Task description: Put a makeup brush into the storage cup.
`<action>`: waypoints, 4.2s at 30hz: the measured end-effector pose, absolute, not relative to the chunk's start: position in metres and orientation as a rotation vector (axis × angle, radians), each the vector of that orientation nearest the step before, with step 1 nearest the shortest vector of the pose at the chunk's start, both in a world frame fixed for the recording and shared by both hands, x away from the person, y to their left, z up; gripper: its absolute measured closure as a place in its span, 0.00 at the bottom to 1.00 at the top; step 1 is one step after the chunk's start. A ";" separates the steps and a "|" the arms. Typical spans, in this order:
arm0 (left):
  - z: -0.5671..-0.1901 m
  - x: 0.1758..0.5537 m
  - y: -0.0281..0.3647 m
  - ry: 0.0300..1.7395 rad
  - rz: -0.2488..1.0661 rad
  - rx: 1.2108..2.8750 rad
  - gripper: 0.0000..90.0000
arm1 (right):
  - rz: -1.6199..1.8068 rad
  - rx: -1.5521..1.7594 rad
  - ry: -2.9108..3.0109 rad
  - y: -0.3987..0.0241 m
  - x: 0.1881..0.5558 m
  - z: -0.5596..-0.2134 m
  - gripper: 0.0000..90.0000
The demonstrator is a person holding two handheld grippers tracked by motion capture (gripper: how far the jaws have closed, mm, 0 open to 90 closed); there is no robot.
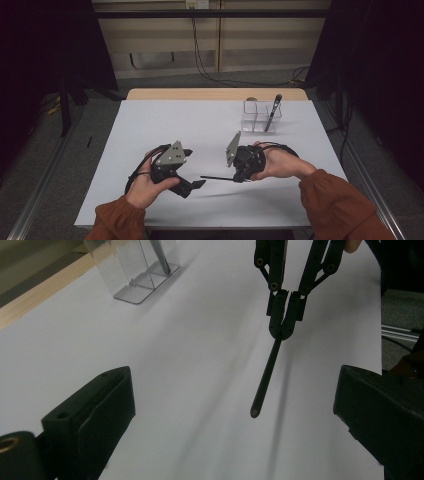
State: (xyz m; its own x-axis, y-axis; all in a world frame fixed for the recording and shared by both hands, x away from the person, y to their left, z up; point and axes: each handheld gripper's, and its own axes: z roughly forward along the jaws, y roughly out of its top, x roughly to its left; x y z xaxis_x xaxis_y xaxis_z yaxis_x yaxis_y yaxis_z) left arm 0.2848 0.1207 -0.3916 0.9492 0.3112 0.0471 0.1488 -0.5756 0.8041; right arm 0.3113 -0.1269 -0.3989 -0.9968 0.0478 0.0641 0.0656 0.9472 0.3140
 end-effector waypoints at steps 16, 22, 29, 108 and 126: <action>-0.398 0.288 0.102 0.255 0.158 2.376 0.05 | -0.435 -0.070 -3.048 -0.124 0.311 -0.403 0.97; -0.401 0.292 0.100 0.254 0.129 2.404 0.05 | -0.393 -0.065 -3.054 -0.122 0.310 -0.403 0.97; -0.406 0.292 0.094 0.206 0.054 2.483 0.05 | -0.353 -0.038 -3.061 -0.118 0.310 -0.404 0.97; -0.424 0.300 0.075 0.295 -0.173 2.531 0.95 | -0.497 -0.063 -3.066 -0.123 0.310 -0.412 0.63; -0.423 0.301 0.099 0.336 -0.175 2.497 0.95 | -0.684 -0.262 -3.063 -0.151 0.309 -0.416 0.17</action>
